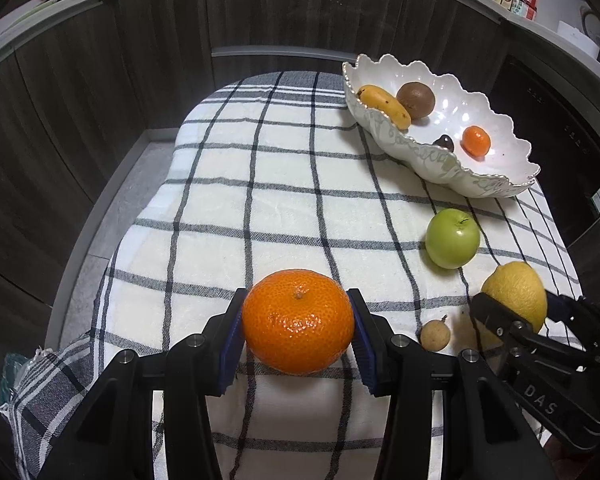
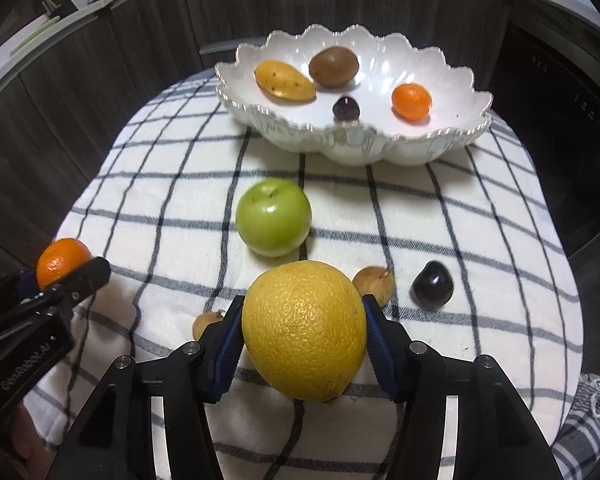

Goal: Organize fruits
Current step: 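Carry the mandarin with the left tool while the right tool carries the lemon to the bowl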

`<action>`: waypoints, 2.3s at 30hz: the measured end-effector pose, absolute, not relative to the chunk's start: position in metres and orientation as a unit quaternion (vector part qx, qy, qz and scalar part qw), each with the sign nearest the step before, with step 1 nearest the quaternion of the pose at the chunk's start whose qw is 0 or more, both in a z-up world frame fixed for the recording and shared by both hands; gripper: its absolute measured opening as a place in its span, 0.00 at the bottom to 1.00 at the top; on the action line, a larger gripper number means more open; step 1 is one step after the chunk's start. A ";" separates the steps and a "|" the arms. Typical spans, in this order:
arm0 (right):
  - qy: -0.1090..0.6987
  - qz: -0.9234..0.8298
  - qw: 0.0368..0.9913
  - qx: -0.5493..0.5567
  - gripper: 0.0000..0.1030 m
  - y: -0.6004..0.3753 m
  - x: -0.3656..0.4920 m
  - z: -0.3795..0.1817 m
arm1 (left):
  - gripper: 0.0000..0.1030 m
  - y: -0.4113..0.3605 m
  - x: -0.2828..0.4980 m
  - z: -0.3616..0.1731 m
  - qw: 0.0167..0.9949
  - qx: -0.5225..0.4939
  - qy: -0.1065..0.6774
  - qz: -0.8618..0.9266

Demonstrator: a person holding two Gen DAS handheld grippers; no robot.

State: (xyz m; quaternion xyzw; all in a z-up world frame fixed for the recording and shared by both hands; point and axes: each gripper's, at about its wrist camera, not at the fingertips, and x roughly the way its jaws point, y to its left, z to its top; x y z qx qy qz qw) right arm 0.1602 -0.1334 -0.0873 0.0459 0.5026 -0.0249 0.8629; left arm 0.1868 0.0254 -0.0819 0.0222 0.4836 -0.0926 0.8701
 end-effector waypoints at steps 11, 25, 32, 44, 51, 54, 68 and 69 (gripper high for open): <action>0.453 -0.039 0.890 0.032 0.55 -0.156 0.165 -0.043 | 0.46 -0.011 0.197 -0.054 0.878 0.033 0.462 -0.120; 0.406 -0.057 0.911 0.047 0.55 -0.198 0.198 -0.002 | 0.46 -0.059 0.243 -0.012 0.897 0.051 0.414 -0.145; 0.393 -0.066 0.916 0.049 0.55 -0.214 0.216 0.008 | 0.46 -0.078 0.265 -0.006 0.898 0.054 0.407 -0.157; 0.406 -0.071 0.910 0.053 0.55 -0.230 0.243 -0.006 | 0.46 -0.094 0.295 -0.019 0.894 0.058 0.413 -0.164; 0.417 -0.067 0.905 0.058 0.55 -0.234 0.257 -0.018 | 0.46 -0.102 0.309 -0.031 0.890 0.062 0.421 -0.164; 0.419 -0.066 0.904 0.058 0.55 -0.236 0.262 -0.022 | 0.46 -0.105 0.313 -0.035 0.888 0.064 0.424 -0.164; 0.435 -0.059 0.896 0.061 0.55 -0.243 0.282 -0.040 | 0.46 -0.108 0.329 -0.052 0.877 0.055 0.446 -0.169; 0.435 -0.059 0.896 0.062 0.55 -0.242 0.283 -0.040 | 0.46 -0.108 0.330 -0.054 0.875 0.054 0.450 -0.170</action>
